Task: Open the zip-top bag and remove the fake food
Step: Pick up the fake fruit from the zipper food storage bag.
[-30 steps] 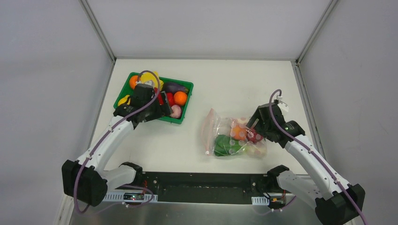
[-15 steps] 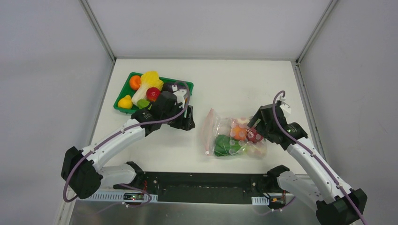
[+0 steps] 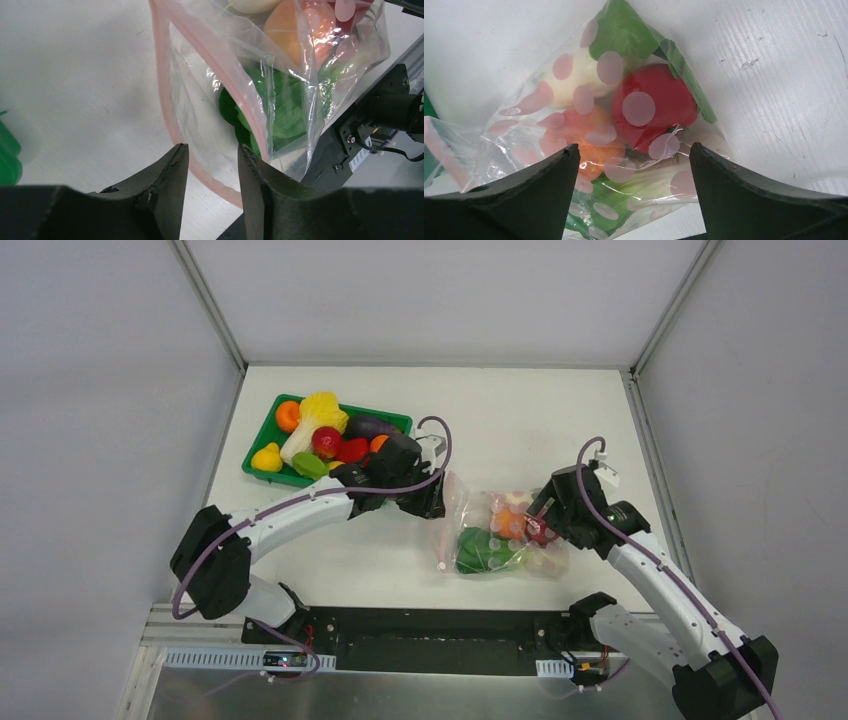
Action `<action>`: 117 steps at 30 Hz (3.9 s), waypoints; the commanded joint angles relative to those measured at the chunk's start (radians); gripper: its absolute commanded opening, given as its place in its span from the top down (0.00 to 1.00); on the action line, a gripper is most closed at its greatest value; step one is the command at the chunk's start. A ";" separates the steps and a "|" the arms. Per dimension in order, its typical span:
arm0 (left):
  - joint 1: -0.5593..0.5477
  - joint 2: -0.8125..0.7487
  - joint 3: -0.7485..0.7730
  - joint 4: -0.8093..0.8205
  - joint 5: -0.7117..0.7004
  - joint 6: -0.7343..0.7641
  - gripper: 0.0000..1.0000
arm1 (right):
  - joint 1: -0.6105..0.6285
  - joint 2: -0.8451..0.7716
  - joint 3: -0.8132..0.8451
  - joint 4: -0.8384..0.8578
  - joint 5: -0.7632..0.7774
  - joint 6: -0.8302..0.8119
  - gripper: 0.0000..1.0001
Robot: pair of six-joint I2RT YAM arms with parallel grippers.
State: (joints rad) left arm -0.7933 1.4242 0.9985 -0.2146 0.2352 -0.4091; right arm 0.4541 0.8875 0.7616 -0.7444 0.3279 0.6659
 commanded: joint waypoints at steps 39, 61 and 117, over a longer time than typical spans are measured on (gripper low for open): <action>-0.062 0.401 0.086 0.316 0.133 -0.431 0.45 | -0.020 0.097 -0.164 0.134 -0.084 0.042 0.16; -0.120 0.382 0.134 0.420 0.153 -0.434 0.40 | -0.020 0.090 -0.162 0.152 -0.120 0.032 0.16; -0.108 0.296 0.001 0.418 -0.136 -0.380 0.72 | -0.026 0.101 -0.183 0.144 -0.100 0.034 0.15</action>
State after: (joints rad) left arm -0.9031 1.8130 1.0233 0.2672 0.1509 -0.8421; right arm 0.4297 0.9920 0.5827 -0.5785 0.2199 0.6811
